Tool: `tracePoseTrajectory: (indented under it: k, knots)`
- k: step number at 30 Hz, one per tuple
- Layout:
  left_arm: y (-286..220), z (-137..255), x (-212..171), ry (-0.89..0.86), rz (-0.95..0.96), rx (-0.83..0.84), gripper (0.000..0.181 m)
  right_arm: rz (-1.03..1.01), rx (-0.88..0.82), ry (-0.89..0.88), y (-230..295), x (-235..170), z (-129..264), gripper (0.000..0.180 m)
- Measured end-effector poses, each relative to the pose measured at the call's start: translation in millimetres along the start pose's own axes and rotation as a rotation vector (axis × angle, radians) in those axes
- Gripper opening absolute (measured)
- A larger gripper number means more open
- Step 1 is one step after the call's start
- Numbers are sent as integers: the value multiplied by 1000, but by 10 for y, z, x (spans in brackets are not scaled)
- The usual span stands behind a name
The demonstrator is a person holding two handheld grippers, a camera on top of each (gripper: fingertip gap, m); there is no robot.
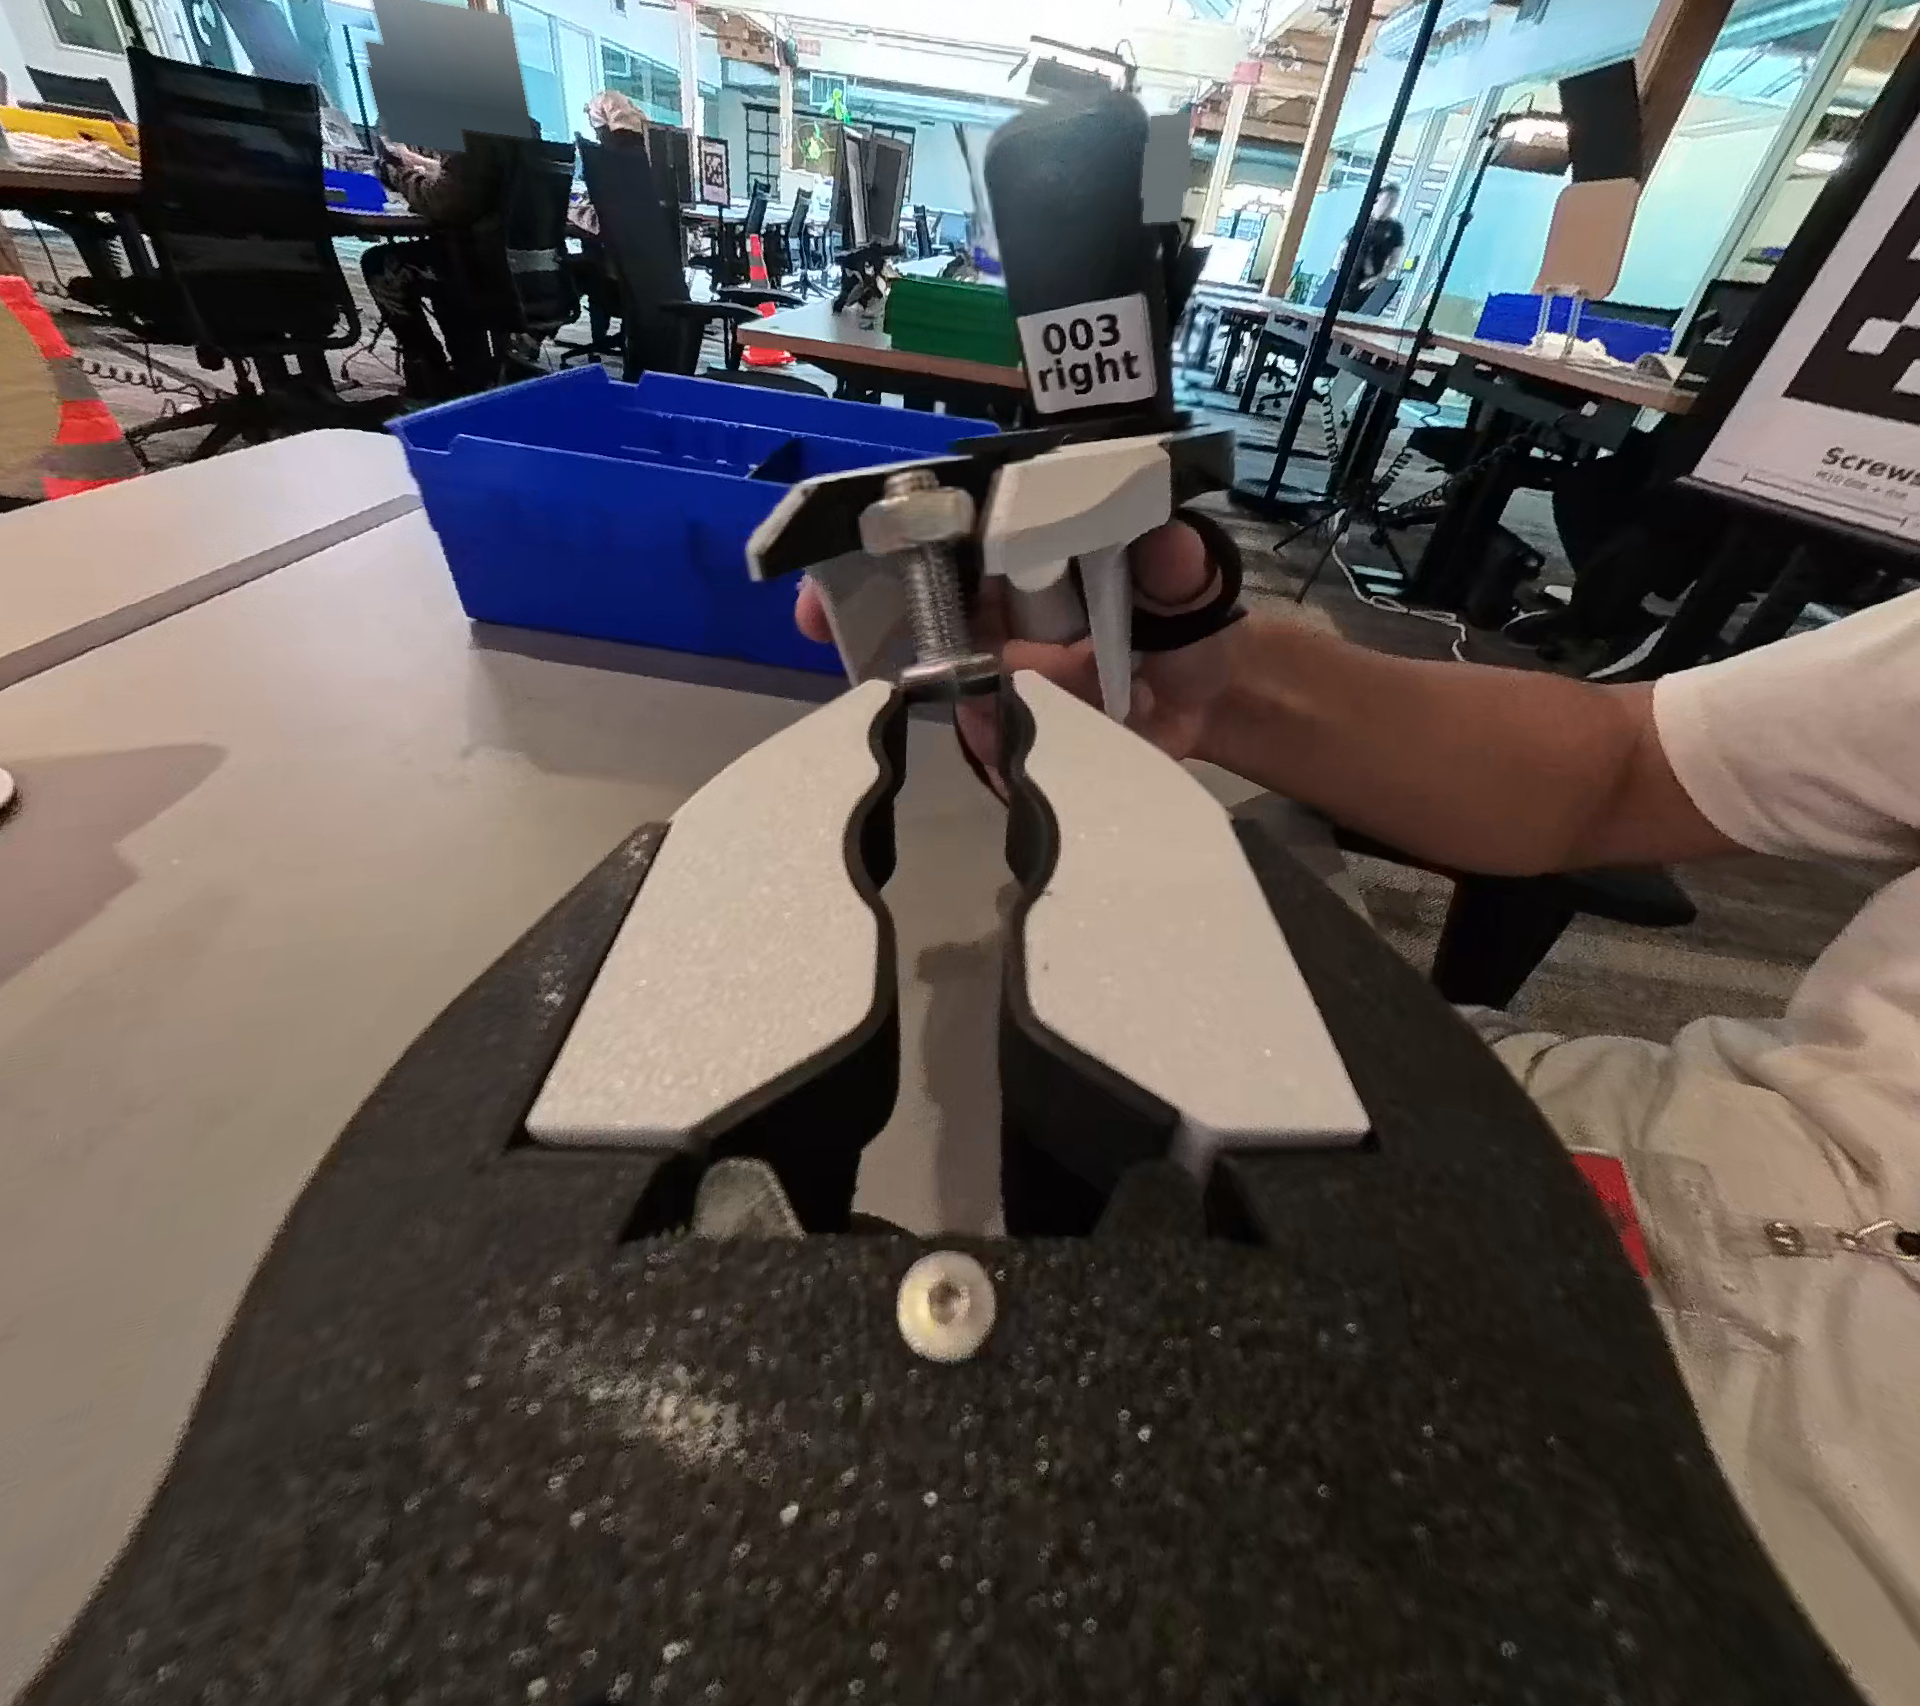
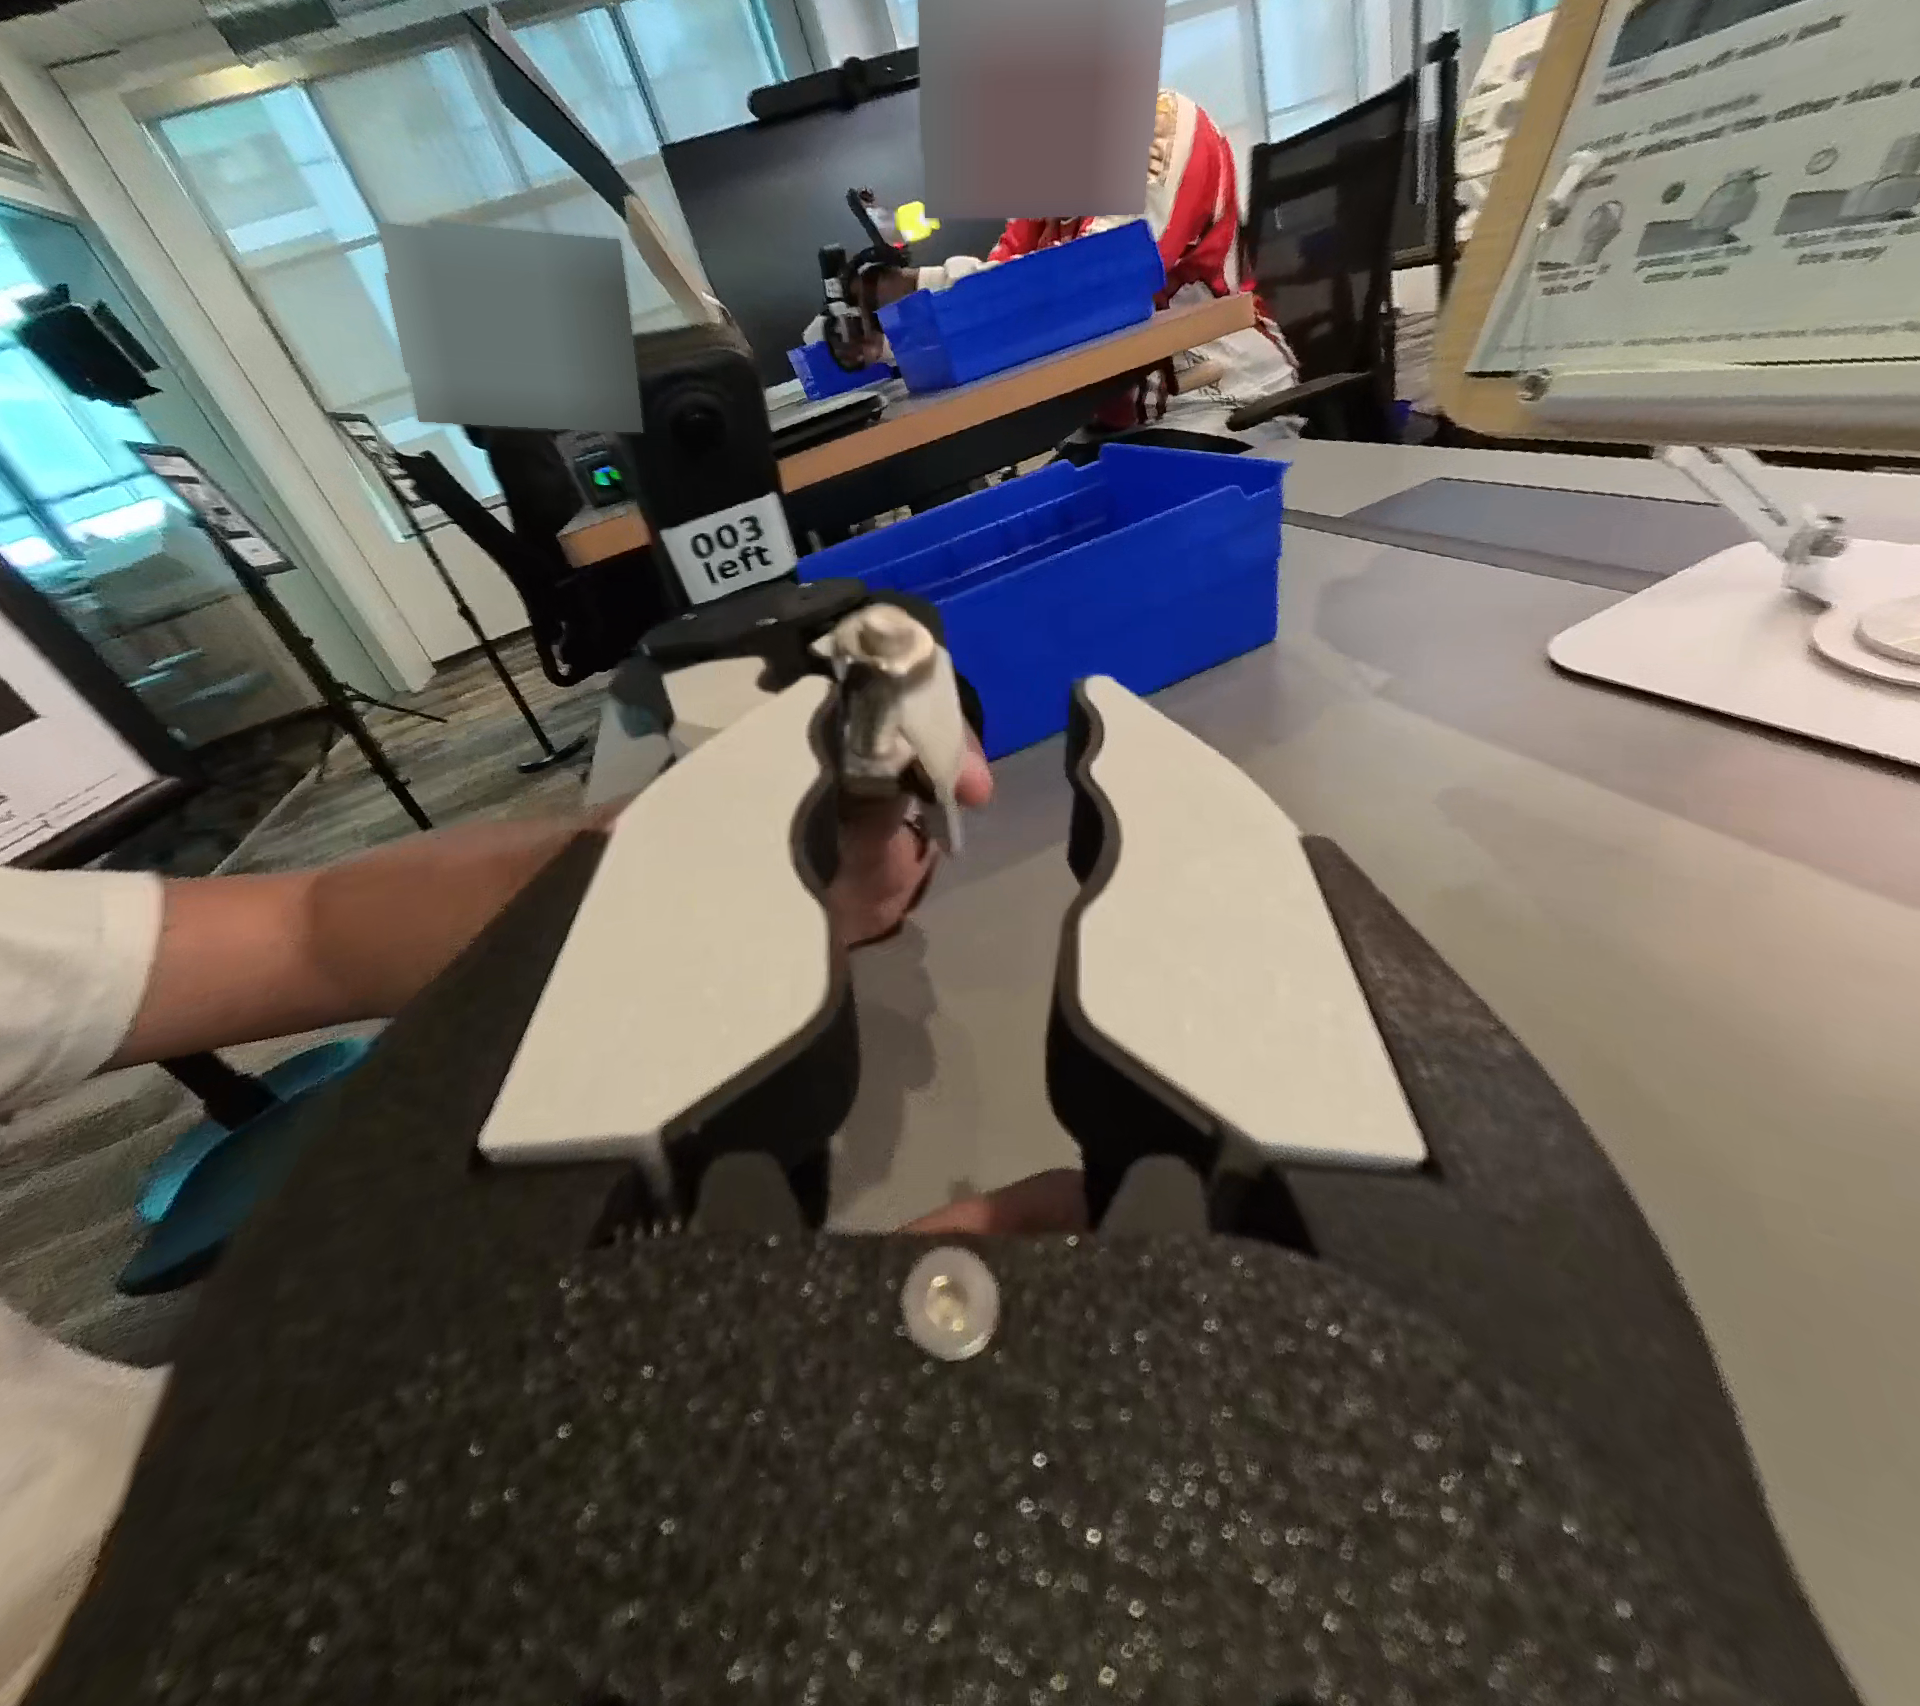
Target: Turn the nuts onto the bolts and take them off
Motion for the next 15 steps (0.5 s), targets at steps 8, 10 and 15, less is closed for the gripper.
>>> tracePoseTrajectory:
  k: [8, 10, 15]
  knots:
    - [-32, -42, -32, -3, 10, -8, 16, -25, 13, -17, 81, 46, -79, 34]
    - [-37, -33, -10, -12, 14, -9, 16, -55, 15, -29, 35, 33, -50, 40]
    - [-4, 7, 40, -44, 35, -5, 16, -39, 7, -32, 19, 49, 58, 37]
Point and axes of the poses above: each gripper's, where its closed fingertips meet, z back along the fingers, x out of its top, y = z × x across the jaws, the point moved 4 cm from there along z, back along the fingers, and after that the axes turned 5 degrees about -y, right-handed, at the moved point
